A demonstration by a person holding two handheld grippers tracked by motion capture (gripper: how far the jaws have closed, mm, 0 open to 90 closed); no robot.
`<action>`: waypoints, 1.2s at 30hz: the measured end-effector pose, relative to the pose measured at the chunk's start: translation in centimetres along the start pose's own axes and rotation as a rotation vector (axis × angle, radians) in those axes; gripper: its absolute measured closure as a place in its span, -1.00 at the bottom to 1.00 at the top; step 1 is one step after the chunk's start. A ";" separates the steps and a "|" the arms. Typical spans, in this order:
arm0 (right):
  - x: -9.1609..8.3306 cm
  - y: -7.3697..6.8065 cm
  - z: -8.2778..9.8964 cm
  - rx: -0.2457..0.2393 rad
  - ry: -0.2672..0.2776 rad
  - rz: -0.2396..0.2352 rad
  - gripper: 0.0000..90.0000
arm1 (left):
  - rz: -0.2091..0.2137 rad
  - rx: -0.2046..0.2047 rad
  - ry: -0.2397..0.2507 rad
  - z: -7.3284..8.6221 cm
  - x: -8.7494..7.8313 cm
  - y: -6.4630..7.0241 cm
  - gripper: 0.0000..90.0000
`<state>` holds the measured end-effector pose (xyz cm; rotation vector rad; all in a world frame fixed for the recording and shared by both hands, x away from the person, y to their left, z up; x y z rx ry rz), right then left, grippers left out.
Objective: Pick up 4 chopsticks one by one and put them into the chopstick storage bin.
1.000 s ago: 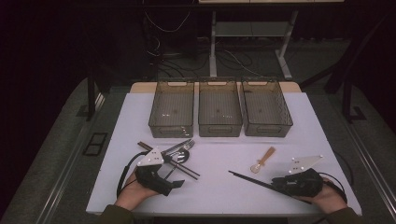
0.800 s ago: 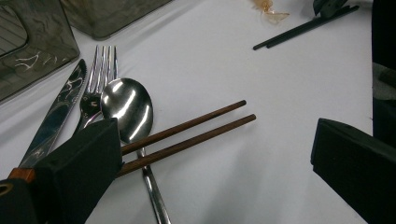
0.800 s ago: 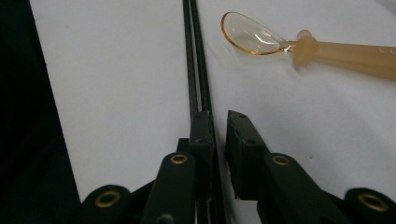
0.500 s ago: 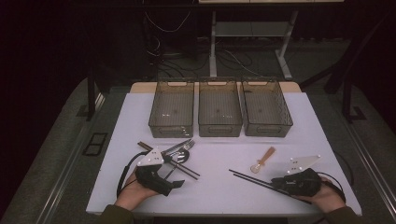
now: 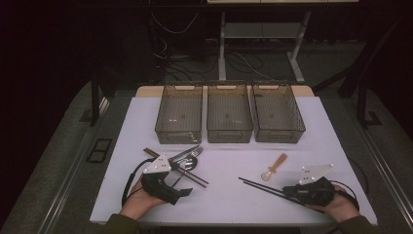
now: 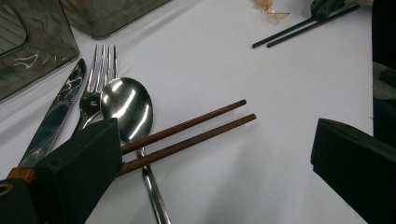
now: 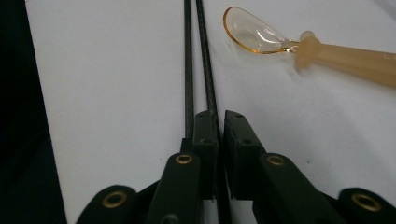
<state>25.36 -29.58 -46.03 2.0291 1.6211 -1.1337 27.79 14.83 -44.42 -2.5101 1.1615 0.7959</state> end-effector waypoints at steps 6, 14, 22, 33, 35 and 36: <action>0.0 0.0 0.0 -0.017 -0.003 -0.005 0.91 | 0.000 0.001 0.001 0.0 0.0 0.0 -0.97; -0.1 0.3 0.0 -0.014 -0.001 -0.023 0.91 | 0.000 0.005 0.000 0.0 0.0 0.0 -0.97; -0.3 0.3 -0.2 -0.014 0.000 -0.013 0.91 | 0.001 0.007 0.002 0.0 0.0 0.0 -0.97; -1.0 0.1 -0.5 -0.009 0.048 -0.030 0.91 | 0.001 0.002 0.002 0.0 0.0 0.0 -0.97; -1.1 0.1 -0.5 -0.007 0.060 -0.032 0.91 | 0.001 -0.001 0.003 0.0 0.0 0.0 -0.97; -1.2 0.0 -0.5 -0.003 0.067 -0.034 0.91 | 0.001 -0.002 0.004 0.0 0.0 0.0 -0.97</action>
Point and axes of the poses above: each handheld gripper's, and its own axes: x roughly forward along the jaws, z roughly out of its underside, y roughly to its right, the point moved 2 cm from there along x, roughly forward along the jaws, and after that the axes turned 14 degrees about -z, right-handed, at the moved point
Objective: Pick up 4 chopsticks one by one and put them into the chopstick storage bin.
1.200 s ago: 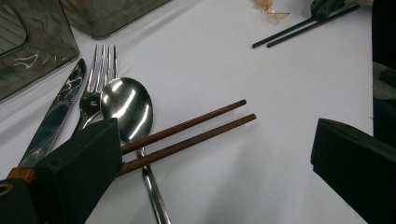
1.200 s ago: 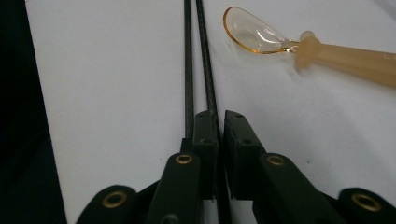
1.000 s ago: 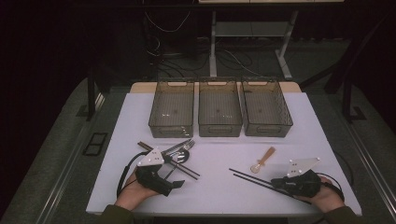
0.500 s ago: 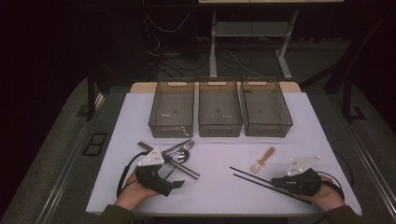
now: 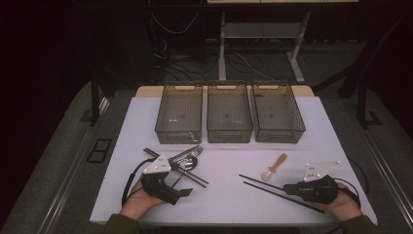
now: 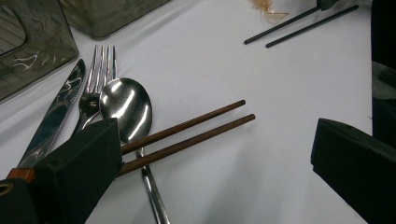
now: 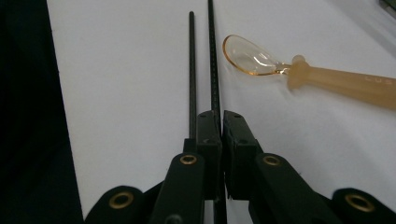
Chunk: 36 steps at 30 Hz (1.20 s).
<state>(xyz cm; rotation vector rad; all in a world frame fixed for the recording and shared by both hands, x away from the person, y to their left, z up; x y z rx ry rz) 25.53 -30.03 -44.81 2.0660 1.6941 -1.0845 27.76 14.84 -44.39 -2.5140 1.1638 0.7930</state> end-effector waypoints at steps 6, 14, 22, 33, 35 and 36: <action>-0.7 -0.1 -0.1 0.009 0.057 -0.008 0.91 | -0.001 -0.026 0.015 0.1 -0.1 -0.1 -0.97; -1.4 -0.4 -0.5 0.003 0.108 -0.015 0.91 | -0.015 -0.028 0.029 0.1 -0.3 -0.1 -0.97; -2.1 -0.8 -1.6 0.012 0.164 -0.016 0.91 | -0.023 -0.021 0.025 0.2 -0.1 -0.1 -0.97; -2.4 -0.3 -2.9 0.038 0.202 0.005 0.91 | -0.040 -0.006 0.036 0.3 -0.2 -0.1 -0.97; -2.5 -0.2 -3.2 0.046 0.212 0.012 0.91 | -0.041 0.005 0.029 0.4 -0.3 -0.1 -0.97; -2.5 -0.2 -3.3 0.048 0.218 0.012 0.91 | -0.042 -0.001 0.033 0.4 -0.3 -0.1 -0.97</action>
Point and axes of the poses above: each handheld gripper's, and its own axes: x roughly forward along the jaws, z roughly out of its underside, y roughly to its right, the point moved 2 cm from there along x, roughly forward along the jaws, and after that the axes turned 14 degrees about -z, right-handed, at the moved point
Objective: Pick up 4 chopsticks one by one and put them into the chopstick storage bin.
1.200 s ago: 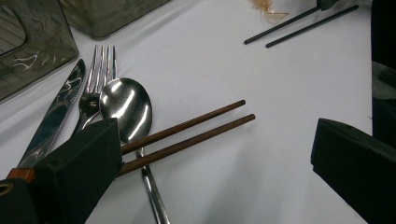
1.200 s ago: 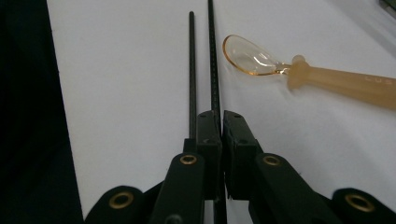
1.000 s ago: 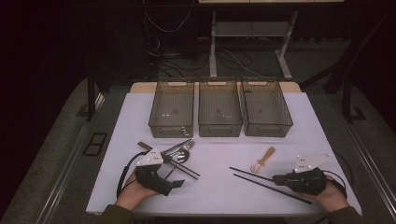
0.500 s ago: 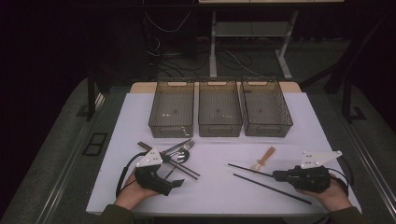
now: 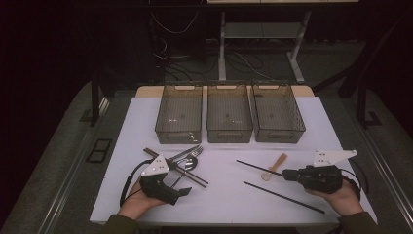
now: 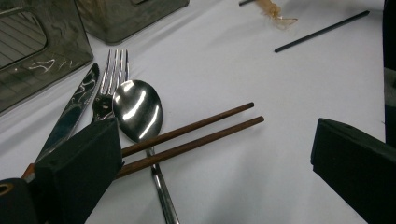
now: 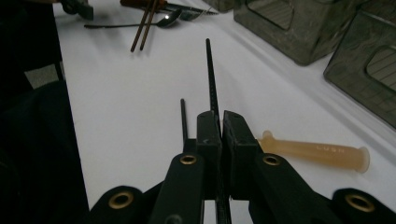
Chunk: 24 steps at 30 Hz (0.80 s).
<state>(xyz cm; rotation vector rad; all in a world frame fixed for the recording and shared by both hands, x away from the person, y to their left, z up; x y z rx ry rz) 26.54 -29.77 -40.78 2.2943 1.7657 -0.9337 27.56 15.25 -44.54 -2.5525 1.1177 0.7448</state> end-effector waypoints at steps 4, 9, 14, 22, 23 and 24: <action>0.1 0.1 -0.6 0.013 0.014 0.018 0.91 | 0.003 -0.006 0.001 -0.1 0.1 -0.1 -0.97; 0.1 0.1 -1.3 0.021 0.033 0.034 0.91 | 0.006 -0.008 0.007 -0.1 0.1 0.0 -0.97; 0.0 0.1 -2.3 0.011 0.057 0.043 0.91 | 0.015 0.001 0.000 -0.2 0.0 0.5 -0.97; 0.7 0.6 -4.0 0.019 0.073 0.056 0.91 | 0.014 -0.008 0.011 -0.3 0.0 0.5 -0.97; 0.9 0.7 -4.2 0.016 0.071 0.058 0.91 | 0.016 -0.006 0.012 -0.3 0.0 0.5 -0.97; 1.1 0.8 -4.4 0.017 0.072 0.062 0.91 | 0.016 -0.010 0.015 -0.3 -0.1 0.6 -0.97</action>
Point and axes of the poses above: each handheld gripper's, and its own axes: x roughly forward along the jaws, z roughly out of its underside, y roughly to its right, the point moved 2 cm from there along x, roughly forward along the jaws, and after that the axes turned 14 degrees about -z, right-handed, at the moved point
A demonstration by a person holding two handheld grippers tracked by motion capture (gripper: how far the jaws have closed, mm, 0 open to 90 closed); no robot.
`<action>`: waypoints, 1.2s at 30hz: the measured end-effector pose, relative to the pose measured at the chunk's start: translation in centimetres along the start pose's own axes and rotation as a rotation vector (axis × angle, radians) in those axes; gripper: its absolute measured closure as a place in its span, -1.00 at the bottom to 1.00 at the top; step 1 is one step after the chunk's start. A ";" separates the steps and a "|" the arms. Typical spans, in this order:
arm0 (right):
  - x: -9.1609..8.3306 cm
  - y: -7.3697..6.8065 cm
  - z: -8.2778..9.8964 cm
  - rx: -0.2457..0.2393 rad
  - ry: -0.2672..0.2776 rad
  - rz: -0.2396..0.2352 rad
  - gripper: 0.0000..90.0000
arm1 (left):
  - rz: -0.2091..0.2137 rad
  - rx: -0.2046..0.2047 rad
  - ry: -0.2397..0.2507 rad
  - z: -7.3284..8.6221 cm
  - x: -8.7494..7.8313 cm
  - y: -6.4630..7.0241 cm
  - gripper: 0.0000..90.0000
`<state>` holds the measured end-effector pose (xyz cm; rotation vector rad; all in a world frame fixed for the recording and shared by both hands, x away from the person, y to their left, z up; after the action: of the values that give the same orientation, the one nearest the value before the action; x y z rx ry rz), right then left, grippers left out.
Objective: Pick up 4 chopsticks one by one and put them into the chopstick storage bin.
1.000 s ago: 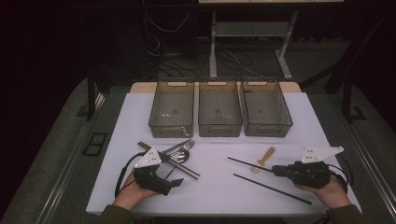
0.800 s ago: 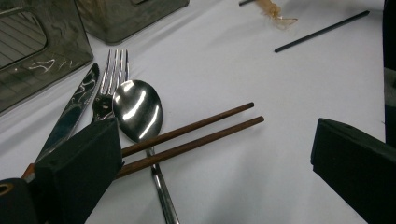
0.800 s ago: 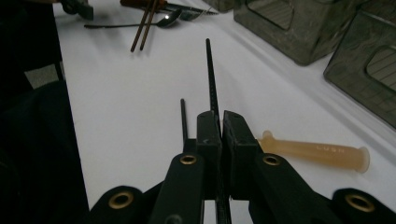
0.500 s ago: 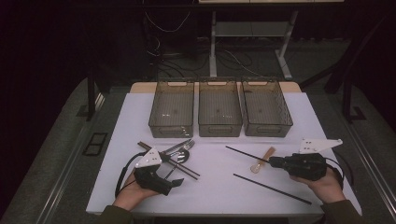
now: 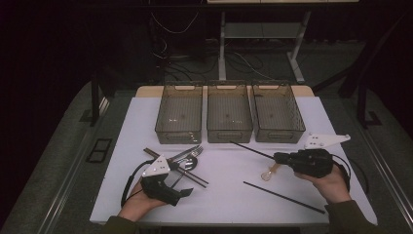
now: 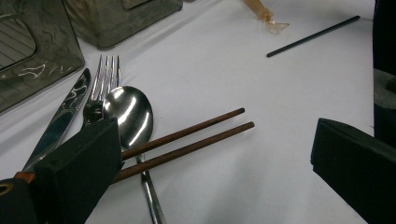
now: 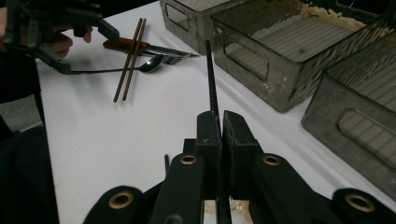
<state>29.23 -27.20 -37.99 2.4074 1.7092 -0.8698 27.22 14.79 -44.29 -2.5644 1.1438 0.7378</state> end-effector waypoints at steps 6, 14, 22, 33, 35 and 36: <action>1.4 0.4 -1.5 0.007 0.015 0.007 0.91 | -0.001 -0.014 0.006 0.0 0.0 0.0 -0.97; 3.1 1.0 -4.0 0.005 0.031 0.030 0.91 | -0.011 -0.014 0.015 -0.1 -0.2 -0.2 -0.97; 5.4 1.6 -6.0 0.028 0.029 0.060 0.91 | -0.022 -0.012 0.019 -0.2 -0.2 -0.3 -0.97; 8.2 2.7 -8.5 0.071 0.013 0.101 0.91 | -0.023 -0.025 0.018 -0.1 0.0 -0.2 -0.97; 8.7 2.8 -9.0 0.074 0.007 0.115 0.91 | -0.024 -0.028 0.014 -0.1 0.0 -0.2 -0.97; 8.9 2.9 -9.2 0.074 0.007 0.120 0.91 | -0.024 -0.028 0.017 -0.1 0.0 -0.1 -0.97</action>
<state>37.54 -17.39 -35.28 2.5322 1.5428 -0.9245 27.37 14.83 -44.18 -2.6070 1.1134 0.7333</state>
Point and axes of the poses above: each handheld gripper's, and its own axes: x roughly forward along the jaws, z roughly out of its underside, y roughly to its right, the point moved 2 cm from there along x, roughly forward along the jaws, and after that the axes turned 14 degrees about -z, right-handed, at the moved point
